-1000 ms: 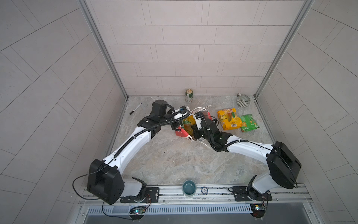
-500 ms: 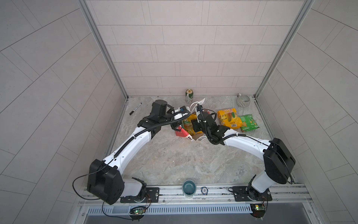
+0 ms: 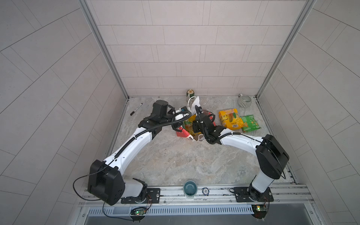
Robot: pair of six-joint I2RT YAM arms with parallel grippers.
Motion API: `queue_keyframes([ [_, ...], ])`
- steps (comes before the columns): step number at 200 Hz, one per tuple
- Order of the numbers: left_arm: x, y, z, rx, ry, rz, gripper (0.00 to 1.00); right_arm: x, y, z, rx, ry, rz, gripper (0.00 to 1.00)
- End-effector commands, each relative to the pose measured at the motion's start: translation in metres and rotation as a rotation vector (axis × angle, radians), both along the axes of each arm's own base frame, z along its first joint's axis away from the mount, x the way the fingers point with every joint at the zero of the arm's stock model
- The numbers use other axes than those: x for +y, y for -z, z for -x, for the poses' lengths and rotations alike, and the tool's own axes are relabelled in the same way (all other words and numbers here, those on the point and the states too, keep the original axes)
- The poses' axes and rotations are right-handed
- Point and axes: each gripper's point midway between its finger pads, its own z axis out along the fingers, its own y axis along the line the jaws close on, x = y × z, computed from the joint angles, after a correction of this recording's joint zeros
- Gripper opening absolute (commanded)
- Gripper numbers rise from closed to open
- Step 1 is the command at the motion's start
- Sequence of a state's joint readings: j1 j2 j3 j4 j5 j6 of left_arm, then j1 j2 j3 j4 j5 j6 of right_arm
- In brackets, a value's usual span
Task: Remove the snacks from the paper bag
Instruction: 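Close the right gripper on the yellow mango pack inside the bag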
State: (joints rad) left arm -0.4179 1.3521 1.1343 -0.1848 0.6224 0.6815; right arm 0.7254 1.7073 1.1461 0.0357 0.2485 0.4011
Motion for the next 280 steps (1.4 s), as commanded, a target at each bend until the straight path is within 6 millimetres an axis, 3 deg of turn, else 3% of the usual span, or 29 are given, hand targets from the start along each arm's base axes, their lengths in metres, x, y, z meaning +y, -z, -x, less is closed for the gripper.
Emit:
queue_keyframes([
  [1,-0.01,-0.017,0.009,-0.053,0.073,0.046,0.0,0.003,0.01,-0.001,0.018,-0.009,-0.002,0.2],
  [15,-0.01,-0.016,0.008,-0.05,0.069,0.045,0.0,0.007,0.007,0.0,0.014,-0.025,-0.016,0.08],
  [36,-0.01,-0.016,0.008,-0.051,0.066,0.045,0.0,0.012,-0.004,0.003,0.004,-0.063,-0.038,0.0],
  [90,-0.008,-0.015,0.006,-0.051,0.053,0.04,0.0,0.021,-0.043,0.017,-0.029,-0.173,-0.131,0.0],
  [140,-0.008,-0.016,0.005,-0.054,0.045,0.041,0.0,-0.001,-0.069,0.023,-0.062,-0.162,-0.17,0.0],
  [163,-0.009,-0.017,0.004,-0.05,0.049,0.051,0.0,-0.011,-0.058,0.019,-0.049,-0.125,-0.116,0.22],
  [184,-0.01,-0.017,0.004,-0.046,0.052,0.055,0.0,-0.015,-0.041,0.016,-0.026,-0.105,-0.084,0.26],
  [218,-0.011,-0.019,0.004,-0.05,0.053,0.057,0.0,-0.02,-0.024,0.008,-0.012,-0.064,-0.036,0.47],
  [280,-0.01,-0.017,0.003,-0.049,0.052,0.053,0.0,-0.036,-0.004,-0.005,0.013,0.059,0.048,0.58],
])
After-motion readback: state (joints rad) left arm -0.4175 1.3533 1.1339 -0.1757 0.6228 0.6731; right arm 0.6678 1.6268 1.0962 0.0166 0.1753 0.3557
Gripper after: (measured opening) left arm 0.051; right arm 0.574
